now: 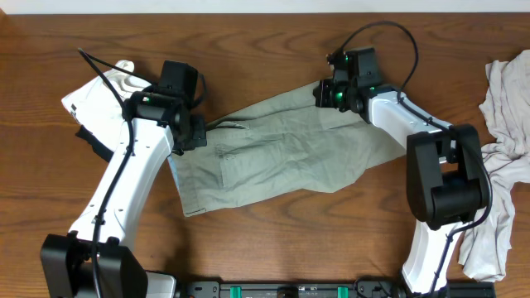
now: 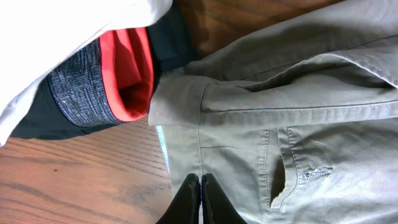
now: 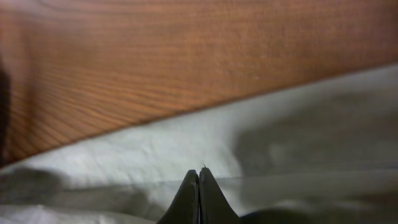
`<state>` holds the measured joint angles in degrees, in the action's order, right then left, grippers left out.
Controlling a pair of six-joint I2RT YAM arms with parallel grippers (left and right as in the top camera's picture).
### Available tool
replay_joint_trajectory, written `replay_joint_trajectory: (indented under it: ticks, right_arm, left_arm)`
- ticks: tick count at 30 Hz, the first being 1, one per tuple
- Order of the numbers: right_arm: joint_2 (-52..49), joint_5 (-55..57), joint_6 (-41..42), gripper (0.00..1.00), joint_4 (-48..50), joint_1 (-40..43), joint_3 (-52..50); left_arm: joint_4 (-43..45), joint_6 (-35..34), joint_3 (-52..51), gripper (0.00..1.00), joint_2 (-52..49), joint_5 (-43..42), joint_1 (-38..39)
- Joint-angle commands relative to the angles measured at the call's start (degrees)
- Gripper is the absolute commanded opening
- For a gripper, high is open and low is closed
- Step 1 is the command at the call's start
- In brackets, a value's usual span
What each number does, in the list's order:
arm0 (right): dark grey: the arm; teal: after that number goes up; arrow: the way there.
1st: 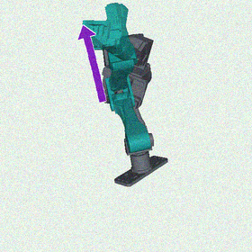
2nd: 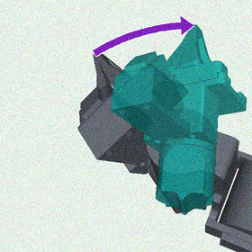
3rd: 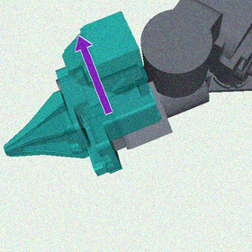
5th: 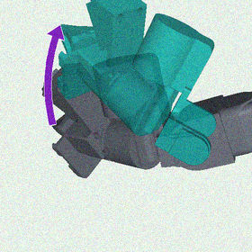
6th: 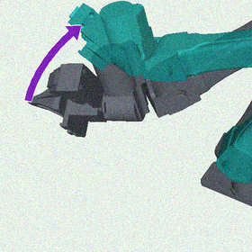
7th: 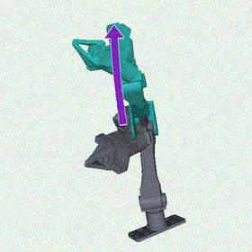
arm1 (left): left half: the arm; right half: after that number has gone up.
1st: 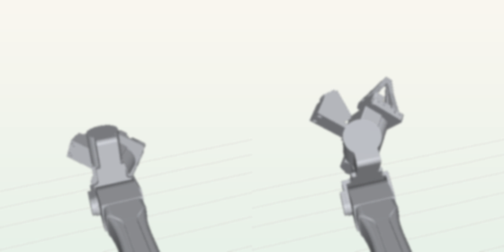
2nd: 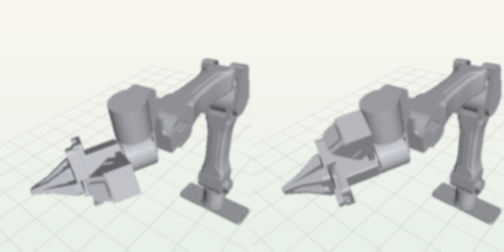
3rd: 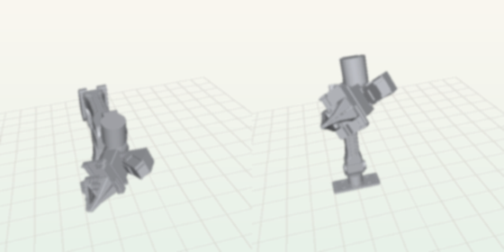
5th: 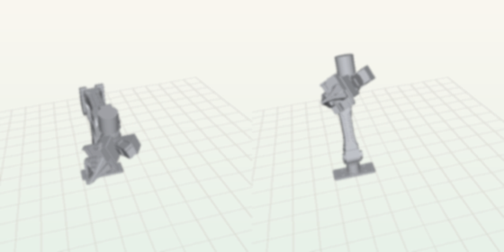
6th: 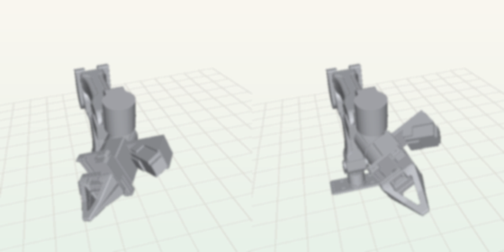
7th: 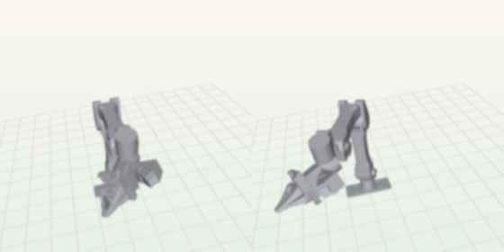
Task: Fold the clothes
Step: 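Press and smooth the folded trousers with right gripper while left holds waistband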
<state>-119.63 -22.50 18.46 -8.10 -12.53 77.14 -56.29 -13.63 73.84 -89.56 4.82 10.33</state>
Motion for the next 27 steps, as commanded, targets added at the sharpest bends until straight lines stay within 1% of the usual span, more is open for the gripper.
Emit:
replay_joint_trajectory:
  ticks: [1,4,5,7,10,12,14,16,18,21,27]
  right_arm:
    - [-0.6,-3.3,2.1,0.01,-1.1,1.4,1.2]
    - [0.8,-8.2,-0.3,0.01,-7.2,3.0,1.8]
    - [1.8,-12.3,-3.1,0.01,-10.3,3.6,1.8]
    - [3.8,-16.0,-7.0,0.01,-16.3,4.0,1.8]
    - [6.6,-16.1,-12.9,0.01,-26.1,3.3,1.8]
    - [6.9,-13.0,-13.7,0.02,-30.9,1.9,1.8]
    - [6.4,-8.8,-13.6,0.02,-33.5,0.2,1.5]
    - [5.9,-5.1,-13.6,0.02,-33.4,-1.7,0.4]
    - [5.3,-2.6,-13.3,0.03,-31.4,-3.9,-1.1]
    - [4.0,3.1,-10.6,0.03,-28.6,-6.7,-2.4]
    - [2.3,10.1,-7.5,0.02,-24.5,-8.4,-3.7]
  left_arm:
    - [0.0,0.3,-0.5,0.06,-0.4,0.1,0.1]
    - [0.0,0.5,-0.5,0.06,-0.4,0.1,0.1]
    - [0.1,0.9,-0.5,0.06,-0.4,0.1,0.1]
    - [0.1,1.2,-0.5,0.06,-0.4,0.1,0.1]
    - [0.3,1.2,-0.5,0.06,-0.4,0.1,0.1]
    - [0.7,1.2,-0.5,0.07,-0.4,0.1,0.1]
    - [1.2,1.2,-0.5,0.06,-0.4,0.1,0.1]
    - [1.4,1.2,-0.5,0.06,-0.4,0.1,0.1]
    - [1.4,1.2,-0.5,0.06,-0.4,0.1,0.1]
    - [1.3,1.2,-0.5,0.06,-0.4,0.1,0.1]
    - [1.1,1.2,-0.5,0.06,-0.4,0.1,0.1]
